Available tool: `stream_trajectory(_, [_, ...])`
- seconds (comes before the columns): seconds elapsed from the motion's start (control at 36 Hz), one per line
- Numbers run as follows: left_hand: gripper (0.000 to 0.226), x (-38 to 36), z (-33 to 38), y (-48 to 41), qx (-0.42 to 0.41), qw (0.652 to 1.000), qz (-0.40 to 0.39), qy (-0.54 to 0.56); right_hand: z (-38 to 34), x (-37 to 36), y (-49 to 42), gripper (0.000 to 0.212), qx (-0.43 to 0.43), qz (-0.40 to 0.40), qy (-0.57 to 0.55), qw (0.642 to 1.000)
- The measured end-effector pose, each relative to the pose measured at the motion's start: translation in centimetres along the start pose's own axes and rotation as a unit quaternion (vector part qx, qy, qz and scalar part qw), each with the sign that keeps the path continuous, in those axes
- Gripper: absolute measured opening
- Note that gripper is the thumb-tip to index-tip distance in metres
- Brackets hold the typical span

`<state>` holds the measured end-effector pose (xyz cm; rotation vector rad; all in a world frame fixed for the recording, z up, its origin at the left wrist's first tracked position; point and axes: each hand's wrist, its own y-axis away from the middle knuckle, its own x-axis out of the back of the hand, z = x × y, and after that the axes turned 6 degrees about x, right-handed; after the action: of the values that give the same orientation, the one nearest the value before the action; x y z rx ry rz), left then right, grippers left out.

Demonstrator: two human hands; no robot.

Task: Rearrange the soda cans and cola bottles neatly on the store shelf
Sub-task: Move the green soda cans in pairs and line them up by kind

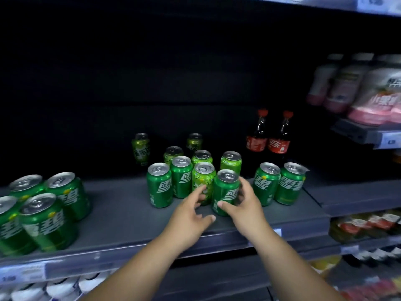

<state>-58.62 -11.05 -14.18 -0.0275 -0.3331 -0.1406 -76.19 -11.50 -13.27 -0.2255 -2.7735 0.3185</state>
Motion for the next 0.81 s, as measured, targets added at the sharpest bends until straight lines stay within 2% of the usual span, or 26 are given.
stream_trajectory(0.08, [0.078, -0.9, 0.1, -0.1, -0.012, 0.999, -0.011, -0.028, 0.3, 0.8, 0.0, 0.076, -0.005, -0.015, 0.013, 1.000])
stream_trajectory(0.22, [0.065, -1.1, 0.4, -0.2, -0.008, 1.000, 0.028, 0.000, 1.2, 1.2, -0.3, 0.082, 0.007, -0.037, 0.042, 0.998])
stream_trajectory(0.42, [0.071, -0.5, 1.0, 1.0, -0.029, 0.999, 0.028, 0.037, 0.6, 0.0, 0.8, 0.066, 0.033, -0.038, 0.011, 0.999])
stream_trajectory(0.53, [0.077, 1.1, 0.6, 2.0, -0.071, 0.994, 0.081, 0.012, -0.6, -2.0, 1.1, 0.067, 0.057, -0.050, -0.006, 0.997])
stream_trajectory(0.64, [0.092, 3.7, -0.1, 3.5, -0.073, 0.989, 0.129, -0.027, -2.2, -5.3, 1.4, 0.066, 0.077, -0.068, -0.027, 0.994])
stream_trajectory(0.75, [0.070, 7.4, -1.1, 4.9, -0.067, 0.976, 0.203, -0.048, -3.9, -9.6, 2.0, 0.067, 0.084, -0.103, -0.046, 0.990])
stream_trajectory(0.81, [0.070, 9.2, -1.5, 5.6, -0.061, 0.969, 0.228, -0.071, -4.5, -11.6, 2.2, 0.073, 0.090, -0.118, -0.046, 0.988])
